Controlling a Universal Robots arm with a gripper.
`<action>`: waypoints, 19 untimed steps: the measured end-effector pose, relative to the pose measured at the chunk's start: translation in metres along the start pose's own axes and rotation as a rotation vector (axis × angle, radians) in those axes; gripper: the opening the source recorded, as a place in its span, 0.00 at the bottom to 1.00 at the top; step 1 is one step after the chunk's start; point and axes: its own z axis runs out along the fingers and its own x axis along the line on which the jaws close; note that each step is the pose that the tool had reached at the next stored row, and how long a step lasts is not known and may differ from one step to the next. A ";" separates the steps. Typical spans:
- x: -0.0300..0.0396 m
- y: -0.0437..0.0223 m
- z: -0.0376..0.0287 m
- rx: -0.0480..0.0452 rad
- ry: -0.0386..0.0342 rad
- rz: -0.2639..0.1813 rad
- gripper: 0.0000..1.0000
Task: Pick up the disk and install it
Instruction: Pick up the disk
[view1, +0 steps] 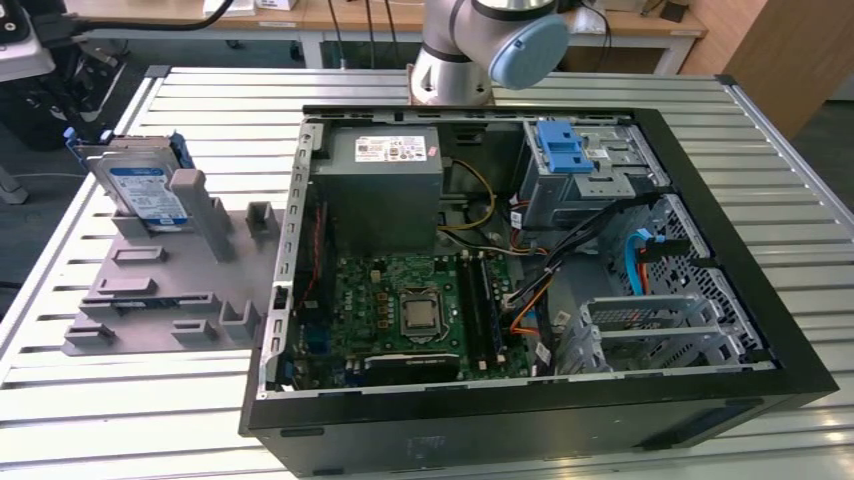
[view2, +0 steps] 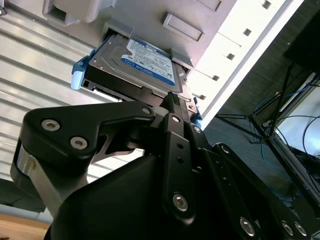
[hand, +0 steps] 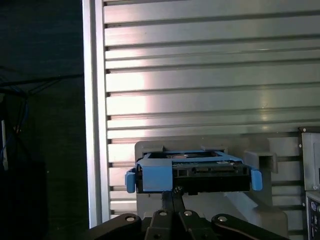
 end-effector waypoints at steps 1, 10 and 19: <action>0.0000 0.0000 0.0000 0.0004 0.0003 -0.009 0.11; 0.0000 0.0000 0.0000 0.0040 0.0033 -0.086 0.11; 0.0000 0.0000 0.0000 0.0069 0.0057 -0.150 0.11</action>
